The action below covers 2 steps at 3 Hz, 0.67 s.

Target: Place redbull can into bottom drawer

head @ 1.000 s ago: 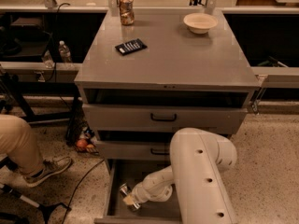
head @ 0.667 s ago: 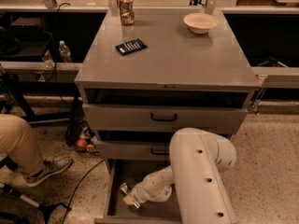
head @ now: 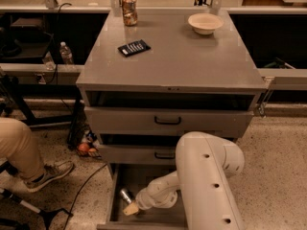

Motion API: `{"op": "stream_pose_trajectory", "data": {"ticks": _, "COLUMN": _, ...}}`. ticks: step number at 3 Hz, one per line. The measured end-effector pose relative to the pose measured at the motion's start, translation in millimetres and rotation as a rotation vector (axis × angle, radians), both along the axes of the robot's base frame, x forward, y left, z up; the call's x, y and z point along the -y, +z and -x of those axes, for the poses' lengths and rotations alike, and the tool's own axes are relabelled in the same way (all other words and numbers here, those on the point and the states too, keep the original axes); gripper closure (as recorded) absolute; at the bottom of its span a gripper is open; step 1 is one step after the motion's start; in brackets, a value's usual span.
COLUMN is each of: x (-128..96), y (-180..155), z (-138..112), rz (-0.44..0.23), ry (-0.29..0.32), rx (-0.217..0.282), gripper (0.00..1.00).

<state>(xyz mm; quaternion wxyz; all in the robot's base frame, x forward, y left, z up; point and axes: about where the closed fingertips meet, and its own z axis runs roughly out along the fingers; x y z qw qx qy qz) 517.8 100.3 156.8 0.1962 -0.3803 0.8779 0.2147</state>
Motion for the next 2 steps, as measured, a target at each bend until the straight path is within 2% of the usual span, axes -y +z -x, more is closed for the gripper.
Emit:
{"op": "stream_pose_trajectory", "data": {"ticks": 1, "x": 12, "y": 4, "z": 1, "rz": -0.006, "ry": -0.021, "rx": 0.007, "gripper": 0.0}}
{"op": "stream_pose_trajectory", "data": {"ticks": 2, "x": 41, "y": 25, "z": 2, "rz": -0.045, "ry": -0.062, "rx": 0.038, "gripper": 0.0}}
